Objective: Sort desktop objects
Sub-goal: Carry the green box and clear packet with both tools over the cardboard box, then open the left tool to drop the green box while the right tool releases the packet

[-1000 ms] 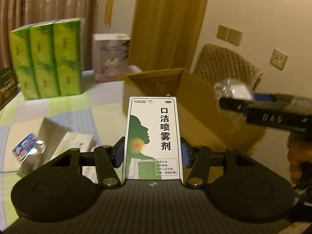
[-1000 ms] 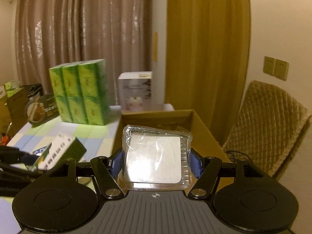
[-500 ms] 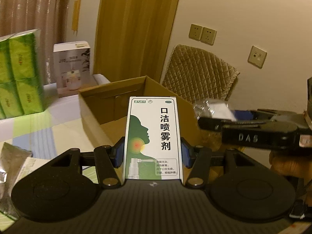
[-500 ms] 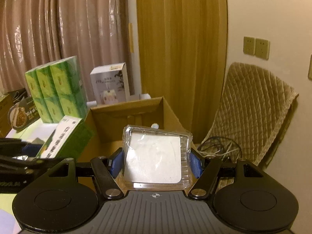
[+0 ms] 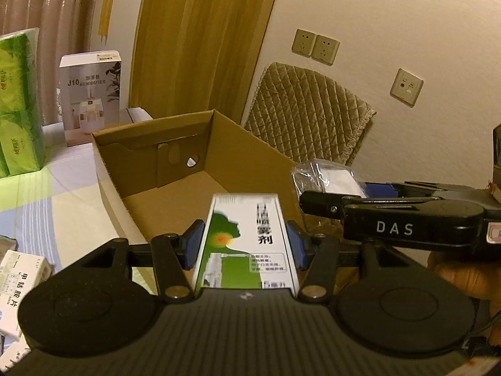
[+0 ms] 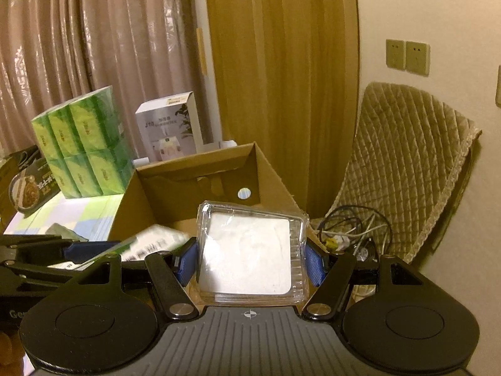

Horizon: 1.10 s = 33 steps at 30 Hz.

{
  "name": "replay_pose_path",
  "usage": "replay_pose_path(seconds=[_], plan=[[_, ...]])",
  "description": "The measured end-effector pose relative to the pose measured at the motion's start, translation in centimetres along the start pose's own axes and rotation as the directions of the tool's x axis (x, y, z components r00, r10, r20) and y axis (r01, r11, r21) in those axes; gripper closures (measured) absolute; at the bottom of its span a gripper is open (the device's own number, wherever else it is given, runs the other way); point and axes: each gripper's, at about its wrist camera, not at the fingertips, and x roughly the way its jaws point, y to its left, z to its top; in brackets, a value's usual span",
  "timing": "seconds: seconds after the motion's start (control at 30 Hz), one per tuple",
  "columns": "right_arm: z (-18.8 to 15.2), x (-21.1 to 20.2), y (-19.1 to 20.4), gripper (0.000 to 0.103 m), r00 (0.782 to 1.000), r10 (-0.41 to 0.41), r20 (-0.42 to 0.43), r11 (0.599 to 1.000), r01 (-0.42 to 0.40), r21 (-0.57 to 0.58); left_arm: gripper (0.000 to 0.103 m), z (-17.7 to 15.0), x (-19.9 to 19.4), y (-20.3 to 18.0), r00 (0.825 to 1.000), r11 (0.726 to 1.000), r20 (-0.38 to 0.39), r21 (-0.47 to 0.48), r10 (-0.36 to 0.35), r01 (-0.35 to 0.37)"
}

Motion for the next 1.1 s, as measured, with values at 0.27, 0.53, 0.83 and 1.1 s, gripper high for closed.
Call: replay_pose_path(seconds=[0.27, 0.53, 0.83, 1.1], plan=[[-0.1, 0.2, -0.4, 0.038, 1.0, -0.004, -0.006, 1.0, 0.005, 0.01, 0.055, 0.1, 0.4, 0.3, 1.0, 1.0, 0.011, -0.018, -0.006, 0.007], [-0.2, 0.2, -0.1, 0.038, 1.0, 0.006, -0.009, 1.0, -0.006, 0.006, 0.055, 0.8, -0.6, 0.8, 0.999, 1.0, 0.028, -0.008, 0.026, -0.026], [-0.4, 0.7, 0.3, 0.038, 0.998, 0.042, -0.047, 0.999, -0.042, 0.006, 0.055, 1.0, -1.2, 1.0, 0.998, 0.998, 0.027, 0.002, 0.062, -0.062], [-0.4, 0.6, 0.7, 0.021, 0.998, 0.064, -0.027, 0.998, -0.064, 0.003, 0.055, 1.1, -1.7, 1.7, 0.996, 0.997, 0.029, -0.006, 0.083, -0.083]])
